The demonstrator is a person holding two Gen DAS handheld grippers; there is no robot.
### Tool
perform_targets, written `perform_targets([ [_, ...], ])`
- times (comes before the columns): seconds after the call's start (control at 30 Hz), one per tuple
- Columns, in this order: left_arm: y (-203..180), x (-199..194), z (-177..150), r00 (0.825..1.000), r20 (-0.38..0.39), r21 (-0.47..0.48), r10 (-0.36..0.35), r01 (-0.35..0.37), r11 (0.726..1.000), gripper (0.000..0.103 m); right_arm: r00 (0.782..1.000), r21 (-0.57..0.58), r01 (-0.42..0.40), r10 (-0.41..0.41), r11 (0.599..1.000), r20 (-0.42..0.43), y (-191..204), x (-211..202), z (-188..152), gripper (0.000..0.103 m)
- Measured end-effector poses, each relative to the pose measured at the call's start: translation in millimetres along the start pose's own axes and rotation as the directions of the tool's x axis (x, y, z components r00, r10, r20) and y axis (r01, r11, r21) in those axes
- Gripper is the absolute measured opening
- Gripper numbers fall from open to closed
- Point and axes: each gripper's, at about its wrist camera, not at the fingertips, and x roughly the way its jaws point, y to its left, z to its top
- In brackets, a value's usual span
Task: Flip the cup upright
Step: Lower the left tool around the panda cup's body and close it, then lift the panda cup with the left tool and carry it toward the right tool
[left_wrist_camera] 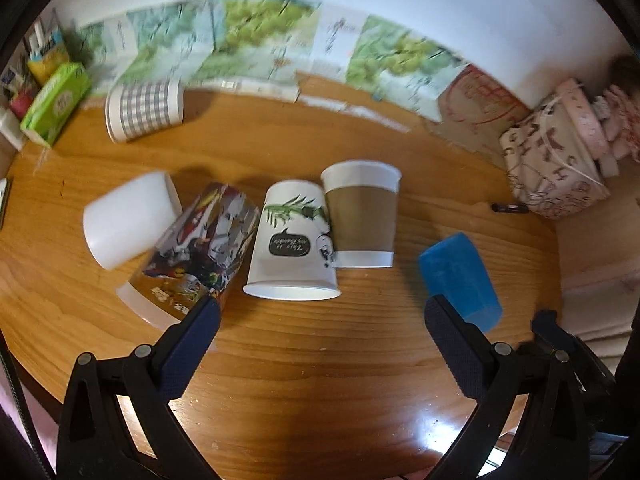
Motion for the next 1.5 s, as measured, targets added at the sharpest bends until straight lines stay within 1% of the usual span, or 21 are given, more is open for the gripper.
perform_targets([
  [0.13, 2.3, 22.0, 4.7, 0.998, -0.050, -0.016, 0.029, -0.030, 0.999, 0.102, 1.000, 0.034, 0.000, 0.001, 0.999, -0.030, -19.2, 4.9, 3.3, 0.103],
  [0.27, 7.0, 38.2, 6.0, 0.994, -0.088, -0.032, 0.063, -0.066, 0.997, 0.101, 0.999, 0.051, 0.002, 0.000, 0.999, -0.039, -30.7, 7.1, 6.6, 0.103],
  [0.4, 5.7, 49.4, 6.7, 0.990, -0.117, -0.029, 0.084, -0.088, 0.996, 0.097, 0.999, 0.050, 0.000, 0.002, 0.999, -0.051, -37.9, 11.0, 11.1, 0.103],
  [0.5, 4.1, 55.3, 7.0, 0.987, -0.125, -0.018, 0.105, -0.108, 0.994, 0.094, 0.998, 0.047, -0.006, 0.009, 0.999, -0.059, -39.8, 14.9, 14.4, 0.103],
  [0.63, 6.4, 62.5, 6.2, 0.983, -0.145, -0.022, 0.111, -0.116, 0.993, 0.091, 0.997, 0.036, -0.010, 0.013, 0.999, -0.070, -38.8, 19.2, 16.6, 0.103],
  [0.73, 9.2, 64.5, 6.8, 0.982, -0.138, -0.026, 0.126, -0.131, 0.991, 0.089, 0.997, 0.035, -0.017, 0.019, 0.999, -0.074, -38.9, 20.9, 17.2, 0.102],
  [0.8, 12.1, 65.9, 7.2, 0.981, -0.136, -0.025, 0.138, -0.143, 0.989, 0.085, 0.997, 0.037, -0.019, 0.021, 0.999, -0.076, -38.7, 21.4, 17.0, 0.102],
  [0.83, 13.4, 66.5, 7.3, 0.981, -0.137, -0.026, 0.139, -0.144, 0.989, 0.084, 0.997, 0.040, -0.020, 0.024, 0.999, -0.079, -38.5, 22.0, 17.0, 0.102],
  [0.9, 17.1, 68.3, 6.6, 0.981, -0.144, -0.034, 0.126, -0.132, 0.991, 0.078, 0.996, 0.045, -0.024, 0.027, 0.999, -0.081, -39.1, 22.8, 16.7, 0.102],
  [1.07, 23.3, 67.3, 2.0, 0.986, -0.130, -0.056, 0.103, -0.111, 0.992, 0.078, 0.996, 0.053, -0.025, 0.029, 0.998, -0.079, -39.8, 23.2, 16.1, 0.102],
  [1.2, 29.0, 63.3, -5.0, 0.988, -0.121, -0.044, 0.091, -0.097, 0.994, 0.077, 0.996, 0.053, -0.028, 0.032, 0.998, -0.079, -38.0, 23.3, 14.8, 0.102],
  [1.37, 28.7, 59.1, -20.2, 0.990, -0.116, 0.005, 0.080, -0.080, 0.997, 0.077, 0.997, 0.048, -0.033, 0.036, 0.998, -0.075, -32.7, 20.5, 11.7, 0.102],
  [1.47, 25.7, 50.3, -35.6, 0.991, -0.113, 0.058, 0.070, -0.064, 0.996, 0.077, 0.997, 0.036, -0.031, 0.033, 0.999, -0.067, -27.8, 17.8, 10.4, 0.102],
  [1.5, 25.7, 47.9, -42.6, 0.992, -0.112, 0.090, 0.065, -0.055, 0.994, 0.077, 0.997, 0.033, -0.028, 0.030, 0.999, -0.065, -26.2, 16.5, 9.4, 0.102],
])
